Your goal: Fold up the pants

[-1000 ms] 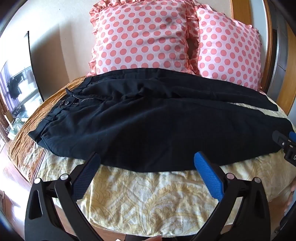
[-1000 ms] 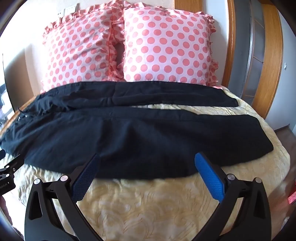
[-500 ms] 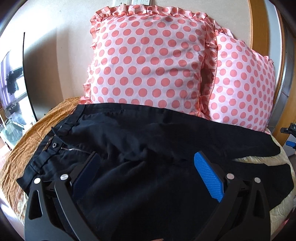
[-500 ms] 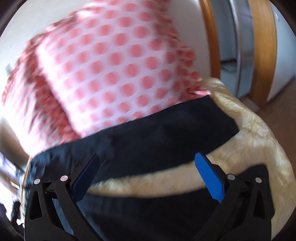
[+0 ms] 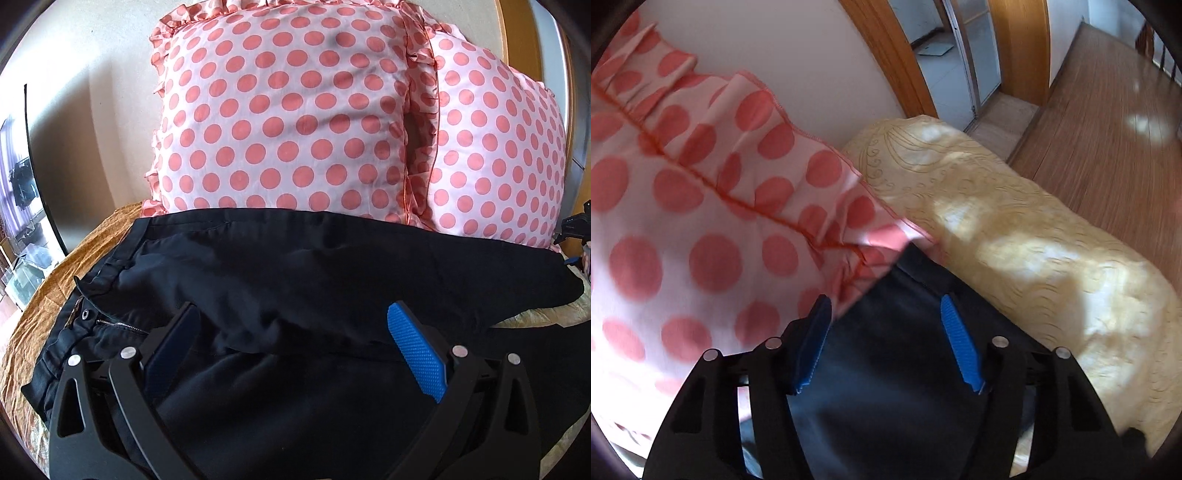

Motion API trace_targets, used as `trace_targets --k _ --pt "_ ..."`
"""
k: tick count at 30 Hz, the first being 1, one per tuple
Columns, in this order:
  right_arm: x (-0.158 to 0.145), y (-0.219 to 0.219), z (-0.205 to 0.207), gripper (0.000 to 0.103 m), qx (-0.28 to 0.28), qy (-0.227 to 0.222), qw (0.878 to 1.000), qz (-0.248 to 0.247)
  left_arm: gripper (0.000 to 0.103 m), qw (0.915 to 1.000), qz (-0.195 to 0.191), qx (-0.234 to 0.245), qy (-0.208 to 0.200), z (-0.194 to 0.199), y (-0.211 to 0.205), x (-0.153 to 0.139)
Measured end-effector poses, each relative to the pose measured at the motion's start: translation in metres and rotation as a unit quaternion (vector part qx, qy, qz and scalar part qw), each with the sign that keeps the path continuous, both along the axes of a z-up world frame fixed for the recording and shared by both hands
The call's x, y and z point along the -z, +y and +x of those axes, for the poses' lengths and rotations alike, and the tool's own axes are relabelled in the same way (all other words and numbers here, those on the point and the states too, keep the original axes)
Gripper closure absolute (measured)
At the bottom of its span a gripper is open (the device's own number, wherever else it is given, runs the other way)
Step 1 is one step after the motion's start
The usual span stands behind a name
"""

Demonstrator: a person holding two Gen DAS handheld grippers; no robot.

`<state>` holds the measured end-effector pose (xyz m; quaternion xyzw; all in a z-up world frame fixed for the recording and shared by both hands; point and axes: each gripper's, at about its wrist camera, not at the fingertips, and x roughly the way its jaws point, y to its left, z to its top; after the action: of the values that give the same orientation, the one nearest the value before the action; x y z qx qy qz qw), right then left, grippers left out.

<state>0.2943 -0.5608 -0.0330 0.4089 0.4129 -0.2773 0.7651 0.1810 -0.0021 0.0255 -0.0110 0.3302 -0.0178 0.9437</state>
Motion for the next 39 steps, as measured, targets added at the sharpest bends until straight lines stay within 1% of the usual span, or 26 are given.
trace_targets --k 1,3,5,7,9,10,11,12,14,15,16,17,20,21,23,24,26,27,28,29,30,32,33,36,37,39 --pt "-0.001 0.000 0.005 0.040 0.004 0.006 1.000 -0.007 0.002 1.0000 0.005 0.000 -0.002 0.000 -0.002 0.001" --pt "-0.001 0.002 0.014 0.042 0.016 0.032 0.999 -0.031 0.002 0.9999 0.016 0.001 -0.003 0.001 -0.005 0.005" --pt "-0.001 0.006 0.024 0.048 0.029 0.060 0.997 -0.047 0.002 0.9997 0.023 0.005 -0.002 0.002 -0.008 0.007" --pt "0.001 0.015 0.031 0.053 0.035 0.089 0.993 -0.075 0.002 0.9996 0.025 0.012 0.003 0.002 -0.009 0.010" --pt "0.001 0.022 0.033 0.057 0.034 0.104 0.989 -0.098 0.002 0.9994 0.030 0.015 0.006 0.003 -0.009 0.011" --pt "0.001 0.024 0.033 0.060 0.032 0.107 0.988 -0.105 0.002 0.9992 0.035 0.016 0.006 0.003 -0.010 0.011" --pt "0.000 0.025 0.032 0.066 0.032 0.106 0.988 -0.110 0.002 0.9993 0.033 0.016 0.006 0.003 -0.009 0.011" --pt "0.000 0.026 0.029 0.069 0.033 0.103 0.988 -0.111 0.002 0.9994 0.028 0.017 0.007 0.003 -0.008 0.011" --pt "-0.002 0.025 0.021 0.077 0.036 0.081 0.991 -0.099 0.002 0.9996 0.020 0.018 0.007 0.002 -0.005 0.011" --pt "0.000 0.031 0.012 0.079 0.036 0.070 0.992 -0.094 0.002 0.9996 0.019 0.018 0.006 0.001 -0.007 0.009" --pt "-0.001 0.031 0.005 0.085 0.035 0.057 0.994 -0.086 0.002 0.9996 0.016 0.022 0.006 0.000 -0.006 0.009" --pt "-0.001 0.032 -0.003 0.088 0.034 0.041 0.995 -0.079 0.002 0.9997 0.012 0.023 0.006 0.000 -0.005 0.008" --pt "-0.013 0.037 -0.025 0.090 0.030 -0.009 0.997 -0.069 0.002 0.9996 0.002 0.026 0.005 -0.002 -0.003 0.005" --pt "-0.019 0.038 -0.038 0.091 0.027 -0.039 0.997 -0.062 0.002 0.9997 -0.003 0.024 0.003 -0.004 -0.001 0.004" --pt "-0.023 0.036 -0.055 0.091 0.024 -0.071 0.996 -0.051 0.002 0.9999 -0.007 0.014 -0.002 -0.005 0.002 0.001" --pt "-0.027 0.038 -0.070 0.091 0.020 -0.100 0.994 -0.040 0.002 0.9999 -0.007 0.007 -0.007 -0.006 0.004 0.000" --pt "-0.030 0.042 -0.094 0.091 0.013 -0.136 0.990 -0.024 0.002 0.9997 -0.012 -0.009 -0.022 -0.007 0.010 -0.004" --pt "-0.032 0.043 -0.107 0.091 0.007 -0.159 0.987 -0.014 0.002 0.9996 -0.013 -0.011 -0.022 -0.006 0.013 -0.006" --pt "-0.033 0.046 -0.121 0.091 0.002 -0.171 0.985 -0.011 0.002 0.9997 -0.017 -0.009 -0.016 -0.004 0.016 -0.008" --pt "-0.036 0.050 -0.126 0.091 0.000 -0.178 0.984 -0.010 0.002 0.9997 -0.021 -0.005 -0.010 -0.003 0.019 -0.009" --pt "-0.037 0.056 -0.143 0.091 -0.007 -0.189 0.982 -0.008 0.002 0.9997 -0.024 0.004 -0.004 0.000 0.021 -0.011" --pt "-0.037 0.067 -0.169 0.091 -0.019 -0.204 0.979 -0.003 0.002 0.9992 -0.039 0.005 0.008 0.004 0.026 -0.014" --pt "-0.036 0.071 -0.180 0.091 -0.023 -0.210 0.977 -0.002 0.002 0.9979 -0.060 0.005 0.022 0.009 0.032 -0.015" --pt "-0.033 0.093 -0.224 0.094 -0.031 -0.224 0.974 -0.006 0.002 0.9933 -0.102 0.005 0.054 0.025 0.042 -0.016" --pt "-0.028 0.096 -0.234 0.096 -0.031 -0.223 0.974 -0.012 0.002 0.9941 -0.094 0.002 0.054 0.029 0.041 -0.019" --pt "-0.025 0.106 -0.257 0.097 -0.031 -0.219 0.975 -0.029 0.002 0.9969 -0.063 -0.004 0.047 0.041 0.038 -0.024"
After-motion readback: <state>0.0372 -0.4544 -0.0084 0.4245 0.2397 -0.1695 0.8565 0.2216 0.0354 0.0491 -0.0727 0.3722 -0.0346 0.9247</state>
